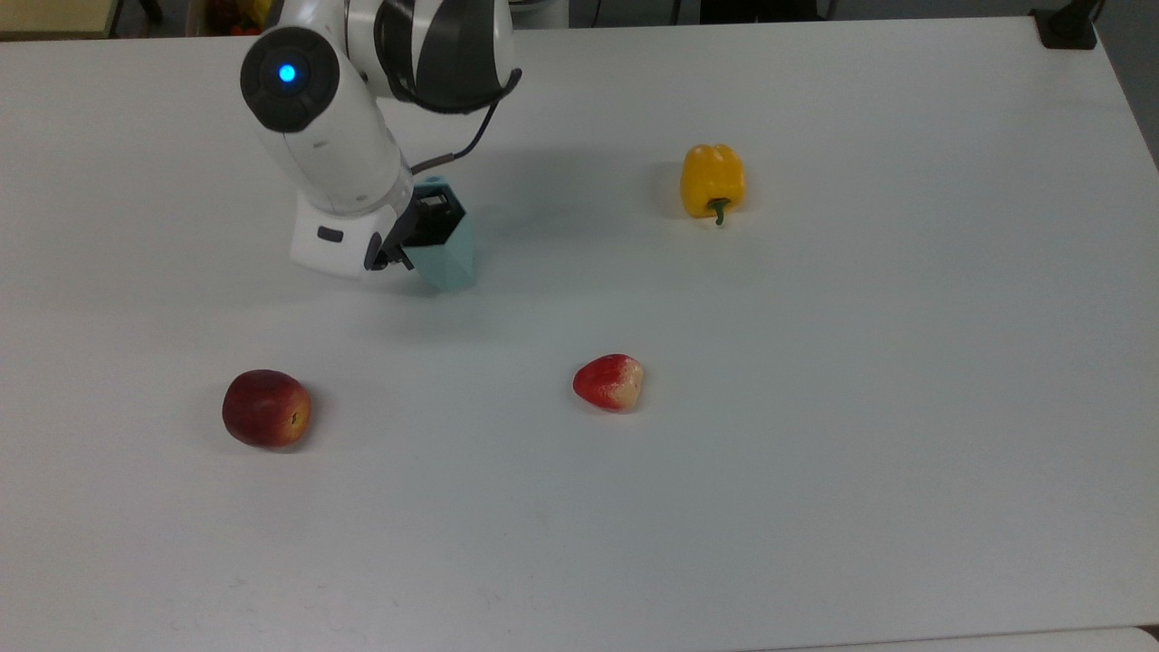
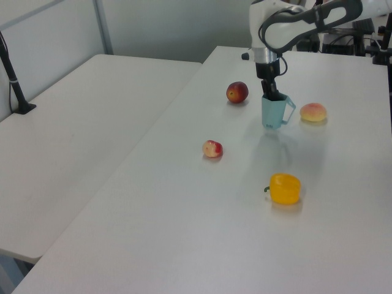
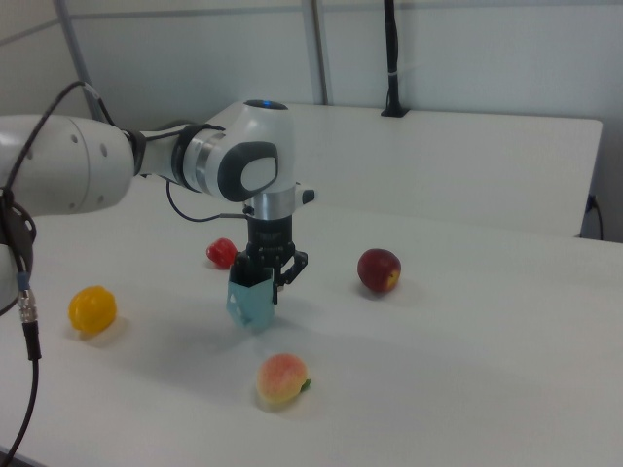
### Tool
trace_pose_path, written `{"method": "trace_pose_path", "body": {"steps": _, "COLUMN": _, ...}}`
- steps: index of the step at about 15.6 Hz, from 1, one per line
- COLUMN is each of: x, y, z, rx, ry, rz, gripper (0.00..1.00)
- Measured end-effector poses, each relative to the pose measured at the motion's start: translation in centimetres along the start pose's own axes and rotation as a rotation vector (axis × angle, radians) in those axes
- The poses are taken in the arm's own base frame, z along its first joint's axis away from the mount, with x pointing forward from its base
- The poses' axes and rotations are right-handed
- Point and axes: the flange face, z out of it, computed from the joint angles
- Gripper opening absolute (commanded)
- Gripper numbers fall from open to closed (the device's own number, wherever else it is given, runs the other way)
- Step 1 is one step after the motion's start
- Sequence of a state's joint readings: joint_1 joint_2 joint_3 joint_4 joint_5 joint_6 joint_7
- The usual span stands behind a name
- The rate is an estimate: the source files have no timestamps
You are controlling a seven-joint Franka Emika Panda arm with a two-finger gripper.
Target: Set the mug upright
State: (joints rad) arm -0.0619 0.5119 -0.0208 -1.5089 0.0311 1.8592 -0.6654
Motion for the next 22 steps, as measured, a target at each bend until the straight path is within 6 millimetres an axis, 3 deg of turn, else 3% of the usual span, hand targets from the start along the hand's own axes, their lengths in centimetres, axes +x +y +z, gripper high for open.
{"method": "trace_pose_path", "body": {"steps": 2, "x": 0.5, "y": 0.3, "z": 0.6, "rx": -0.005, "ry": 0.005, "rz": -0.003, "gripper": 0.0}}
{"method": "trace_pose_path", "body": {"steps": 4, "x": 0.8, "y": 0.3, "z": 0.7, "rx": -0.012, "ry": 0.013, "rz": -0.006, "gripper": 0.41}}
{"method": "trace_pose_path", "body": {"steps": 8, "x": 1.4, "y": -0.3, "z": 0.4, "rx": -0.018, "ry": 0.018, "rz": -0.002, "gripper": 1.0}}
{"method": "trace_pose_path", "body": {"steps": 11, "x": 1.6, "y": -0.4, "z": 0.1, "rx": -0.022, "ry": 0.024, "rz": 0.025, "gripper": 1.0}}
{"method": "trace_pose_path", "body": {"steps": 13, "x": 1.9, "y": -0.7, "z": -1.3, "rx": -0.036, "ry": 0.046, "rz": 0.03, "gripper": 1.0}}
{"method": "trace_pose_path", "body": {"steps": 16, "x": 1.4, "y": -2.1, "z": -7.4, "rx": -0.079, "ry": 0.119, "rz": 0.077, "gripper": 1.0}}
{"method": "trace_pose_path", "body": {"steps": 19, "x": -1.5, "y": -4.6, "z": -14.3, "rx": -0.077, "ry": 0.155, "rz": 0.218, "gripper": 1.0}}
{"method": "trace_pose_path", "body": {"steps": 22, "x": -4.1, "y": -7.9, "z": -19.6, "rx": -0.055, "ry": 0.165, "rz": 0.41, "gripper": 1.0}}
